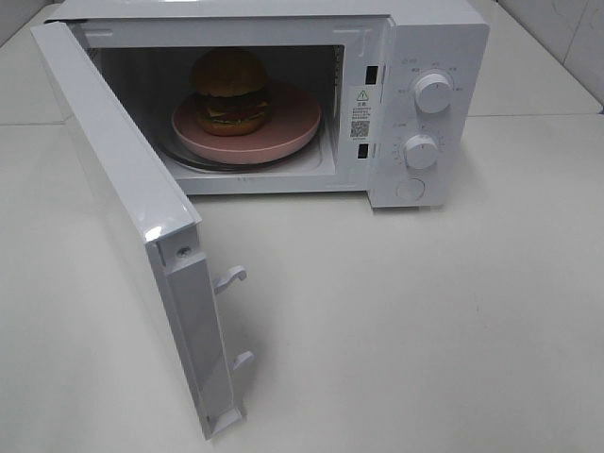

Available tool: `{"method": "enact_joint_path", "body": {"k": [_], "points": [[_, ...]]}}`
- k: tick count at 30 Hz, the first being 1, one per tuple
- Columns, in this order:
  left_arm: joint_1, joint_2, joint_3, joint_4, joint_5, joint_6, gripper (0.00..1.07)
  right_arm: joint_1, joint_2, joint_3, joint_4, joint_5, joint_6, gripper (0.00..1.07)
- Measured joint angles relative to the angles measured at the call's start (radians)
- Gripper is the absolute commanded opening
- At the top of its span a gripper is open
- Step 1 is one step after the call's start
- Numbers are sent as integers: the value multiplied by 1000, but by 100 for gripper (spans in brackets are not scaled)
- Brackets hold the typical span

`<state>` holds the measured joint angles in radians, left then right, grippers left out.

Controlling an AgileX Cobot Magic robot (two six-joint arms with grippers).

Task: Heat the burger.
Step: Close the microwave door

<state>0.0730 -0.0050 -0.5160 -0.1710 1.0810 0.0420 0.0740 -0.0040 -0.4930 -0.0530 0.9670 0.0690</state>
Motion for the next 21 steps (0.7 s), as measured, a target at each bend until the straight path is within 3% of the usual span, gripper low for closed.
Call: {"method": "enact_joint_path", "body": {"k": [9, 14, 16, 17, 19, 20, 21], "points": [[0, 0, 0, 0, 0, -1, 100, 0, 0, 0, 0, 0, 0, 72], [0, 0, -33, -14, -76, -42, 94, 0, 0, 0, 0, 0, 0, 72], [0, 0, -41, -14, -135, -52, 83, 0, 0, 0, 0, 0, 0, 72], [0, 0, -41, -14, -135, -52, 83, 0, 0, 0, 0, 0, 0, 72], [0, 2, -41, -9, -199, -54, 64, 0, 0, 0, 0, 0, 0, 72], [0, 2, -41, -9, -199, -54, 64, 0, 0, 0, 0, 0, 0, 72], [0, 16, -41, -9, -232, -54, 48, 0, 0, 0, 0, 0, 0, 72]]}}
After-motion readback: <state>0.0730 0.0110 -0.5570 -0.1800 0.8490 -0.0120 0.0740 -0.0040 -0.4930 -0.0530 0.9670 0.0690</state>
